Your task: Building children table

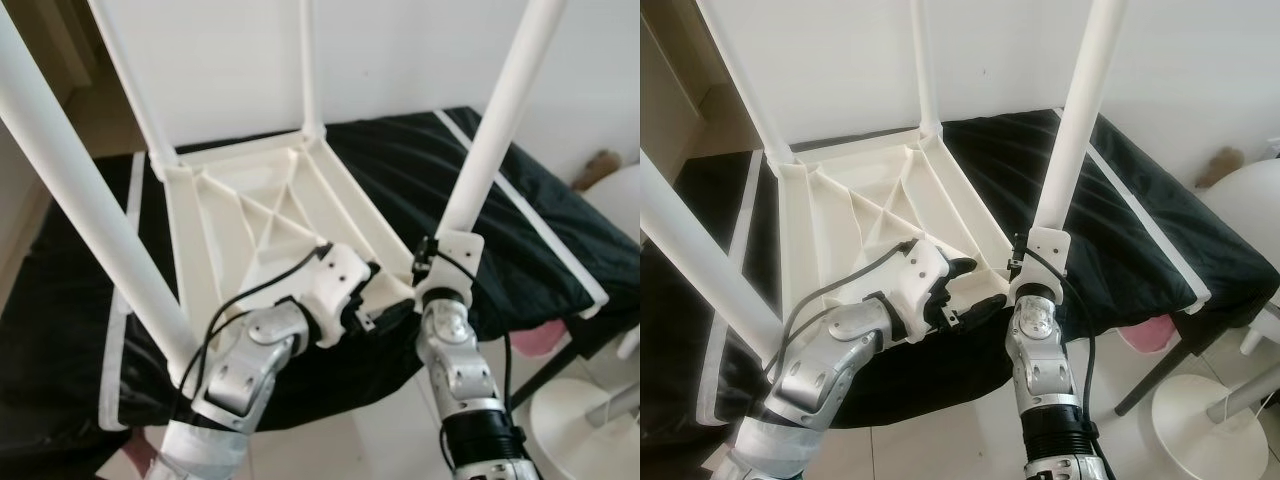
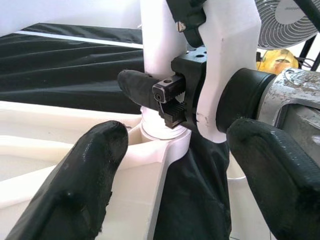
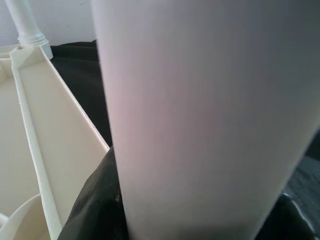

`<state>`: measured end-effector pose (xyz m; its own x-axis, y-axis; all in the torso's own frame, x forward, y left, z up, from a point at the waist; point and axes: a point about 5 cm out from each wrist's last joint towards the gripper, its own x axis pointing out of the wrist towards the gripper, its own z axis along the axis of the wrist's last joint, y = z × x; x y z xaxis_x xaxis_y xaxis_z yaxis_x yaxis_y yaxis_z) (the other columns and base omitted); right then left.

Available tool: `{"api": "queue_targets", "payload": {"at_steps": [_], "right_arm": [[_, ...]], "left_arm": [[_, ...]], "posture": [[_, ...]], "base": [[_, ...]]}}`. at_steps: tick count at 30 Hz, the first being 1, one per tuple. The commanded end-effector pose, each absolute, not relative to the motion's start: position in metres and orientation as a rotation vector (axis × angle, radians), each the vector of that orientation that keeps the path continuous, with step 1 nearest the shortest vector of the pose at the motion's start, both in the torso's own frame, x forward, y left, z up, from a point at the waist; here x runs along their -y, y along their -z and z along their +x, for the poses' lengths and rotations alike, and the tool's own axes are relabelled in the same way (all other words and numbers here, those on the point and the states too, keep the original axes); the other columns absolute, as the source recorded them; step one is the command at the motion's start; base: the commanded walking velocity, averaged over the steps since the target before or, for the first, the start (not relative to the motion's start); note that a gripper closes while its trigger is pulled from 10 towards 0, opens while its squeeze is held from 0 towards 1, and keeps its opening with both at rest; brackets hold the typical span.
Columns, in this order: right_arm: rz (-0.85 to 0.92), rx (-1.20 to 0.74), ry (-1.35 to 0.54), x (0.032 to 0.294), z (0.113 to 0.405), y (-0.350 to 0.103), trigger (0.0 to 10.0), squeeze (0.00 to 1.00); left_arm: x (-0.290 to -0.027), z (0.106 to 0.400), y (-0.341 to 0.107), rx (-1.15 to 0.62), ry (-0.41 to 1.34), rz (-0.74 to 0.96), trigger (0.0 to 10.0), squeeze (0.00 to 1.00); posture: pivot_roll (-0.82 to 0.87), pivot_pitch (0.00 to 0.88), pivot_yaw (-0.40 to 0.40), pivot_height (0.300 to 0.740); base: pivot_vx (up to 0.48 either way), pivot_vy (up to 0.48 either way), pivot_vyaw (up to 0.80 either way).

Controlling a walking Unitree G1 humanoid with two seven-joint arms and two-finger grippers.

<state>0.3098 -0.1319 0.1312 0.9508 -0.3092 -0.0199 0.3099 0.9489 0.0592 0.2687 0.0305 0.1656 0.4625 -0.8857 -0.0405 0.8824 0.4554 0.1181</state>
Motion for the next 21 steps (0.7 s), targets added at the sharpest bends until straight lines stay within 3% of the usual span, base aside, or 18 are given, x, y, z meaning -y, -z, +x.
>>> {"api": "queue_targets", "payload": {"at_steps": [1, 2, 3, 14, 20, 21], "right_arm": [[0.078, -0.13, 0.344, 0.134, 0.304, -0.106, 10.0, 0.0], [0.076, -0.125, 0.349, 0.134, 0.304, -0.107, 10.0, 0.0], [0.088, -0.107, 0.332, 0.133, 0.304, -0.11, 10.0, 1.0], [0.067, 0.055, 0.217, 0.132, 0.303, -0.13, 10.0, 1.0], [0.102, 0.067, 0.055, 0.159, 0.296, -0.127, 10.0, 1.0], [0.094, 0.065, -0.025, 0.165, 0.296, -0.128, 9.8, 0.0]], "left_arm": [[-0.033, 0.27, -0.168, 0.031, 1.06, 0.137, 10.0, 0.0], [-0.033, 0.27, -0.168, 0.031, 1.06, 0.138, 10.0, 0.0], [-0.032, 0.27, -0.168, 0.032, 1.063, 0.14, 10.0, 0.0], [-0.03, 0.27, -0.17, 0.043, 1.07, 0.139, 10.0, 0.0], [-0.031, 0.27, -0.169, 0.042, 1.067, 0.139, 10.0, 0.0], [-0.031, 0.27, -0.169, 0.043, 1.068, 0.139, 10.0, 0.0]], "posture": [[-0.03, 0.0, 0.026, 0.74], [-0.03, 0.0, 0.026, 0.74], [-0.03, 0.0, 0.027, 0.74], [-0.04, 0.0, 0.021, 0.74], [-0.04, 0.0, 0.018, 0.74], [-0.04, 0.0, 0.022, 0.74]], "base": [[0.0, 0.0, 0.0], [0.0, 0.0, 0.0], [0.0, 0.0, 0.0], [0.0, 0.0, 0.0], [0.0, 0.0, 0.0], [0.0, 0.0, 0.0]]}}
